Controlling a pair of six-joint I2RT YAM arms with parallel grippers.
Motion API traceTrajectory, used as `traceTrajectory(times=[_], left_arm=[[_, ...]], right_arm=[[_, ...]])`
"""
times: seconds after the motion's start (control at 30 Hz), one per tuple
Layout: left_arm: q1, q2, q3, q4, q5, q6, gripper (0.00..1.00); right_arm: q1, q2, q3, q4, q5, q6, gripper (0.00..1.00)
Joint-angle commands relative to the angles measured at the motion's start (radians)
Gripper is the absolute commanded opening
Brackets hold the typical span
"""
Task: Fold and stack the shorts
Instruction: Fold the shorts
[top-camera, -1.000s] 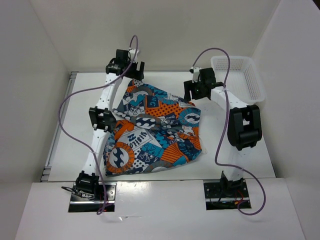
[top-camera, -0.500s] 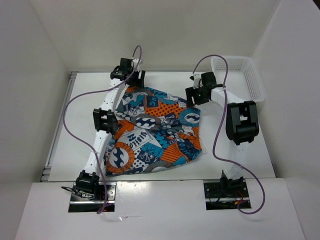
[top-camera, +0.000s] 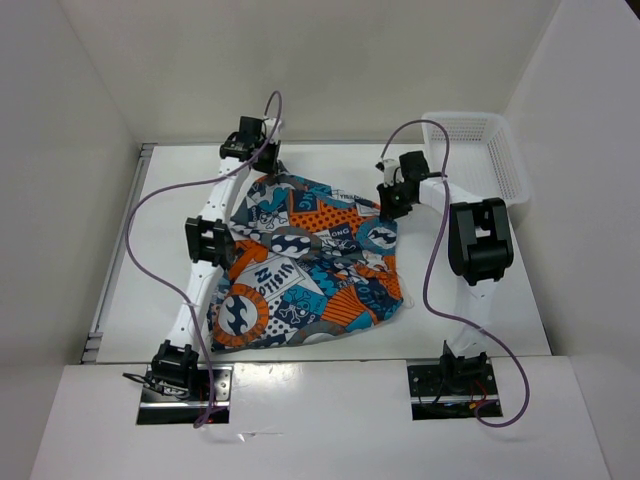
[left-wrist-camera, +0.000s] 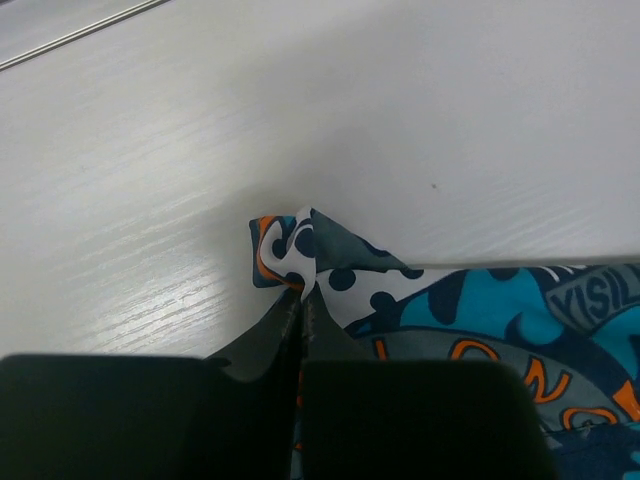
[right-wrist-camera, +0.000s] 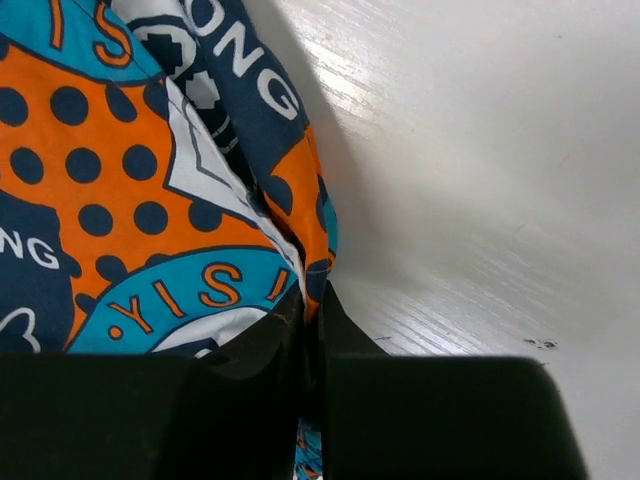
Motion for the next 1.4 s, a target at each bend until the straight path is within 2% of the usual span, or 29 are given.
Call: traceTrajectory(times=[0.0,0.07,0.17,0.27,0.43,0.47,0.57,0.7,0.77,0.8,0.83,0.87,0.9,0.93,0.97,1.03,1.17,1.37], left_arm=[[0.028,-0.041,0.040,0.015,0.005,0.004,0.00],[0.037,-0.105,0.040,0.058,-0.004,0.004,0.00],[0.066,-0.207,0.040,0.124,-0.016,0.004,0.00],[0.097,-0.302,0.040,0.120,-0.003,0.004,0.00],[0.097,-0.423,0.040,-0.153,0.033,0.004,0.00],[0.097,-0.436,0.040,-0.264,0.042,0.004,0.00],[0.097,-0.482,0.040,-0.449,0.065,0.004,0.00],[0.106,-0.654,0.003,-0.489,0.134,0.004,0.00],[0.106,-0.736,-0.122,-0.490,0.174,0.004,0.00],[0.106,-0.847,-0.229,-0.490,0.194,0.004,0.00],[0.106,-0.915,-0.546,-0.455,0.238,0.004,0.00],[0.106,-0.996,-0.765,-0.387,0.238,0.004,0.00],[0.074,-1.192,-0.984,-0.303,0.213,0.004,0.00],[0.053,-1.288,-1.187,-0.155,0.139,0.004,0.00],[0.036,-1.439,-1.470,-0.099,0.105,0.004,0.00],[0.019,-1.509,-1.577,-0.046,0.065,0.004,0.00],[0.079,-1.623,-1.638,-0.014,0.082,0.004,0.00],[0.079,-1.798,-1.865,-0.040,-0.011,0.004,0.00]], right_arm=[[0.006,0.004,0.048,-0.011,-0.007,-0.009,0.08],[0.006,0.004,0.102,-0.011,0.002,-0.009,0.00],[0.006,-0.008,0.166,0.010,0.036,-0.022,0.00],[-0.003,-0.029,0.206,0.011,0.048,-0.037,0.00],[0.009,-0.083,0.185,0.001,0.023,-0.063,0.00],[0.023,-0.114,0.170,0.001,0.032,-0.086,0.00],[0.047,-0.187,0.101,0.012,0.043,-0.123,0.00],[0.058,-0.279,0.013,0.043,0.082,-0.141,0.00],[0.058,-0.339,-0.017,0.043,0.102,-0.179,0.00],[0.058,-0.361,-0.057,0.052,0.112,-0.193,0.00],[0.058,-0.379,-0.077,0.052,0.112,-0.218,0.00],[0.069,-0.396,-0.097,0.052,0.112,-0.233,0.00],[0.087,-0.431,-0.143,0.052,0.112,-0.248,0.00],[0.102,-0.448,-0.165,0.043,0.112,-0.279,0.00],[0.118,-0.464,-0.181,0.043,0.112,-0.296,0.00],[0.179,-0.513,-0.226,0.014,0.124,-0.322,0.00],[0.260,-0.591,-0.296,0.023,0.146,-0.376,0.00],[0.281,-0.669,-0.416,-0.017,0.158,-0.471,0.00]])
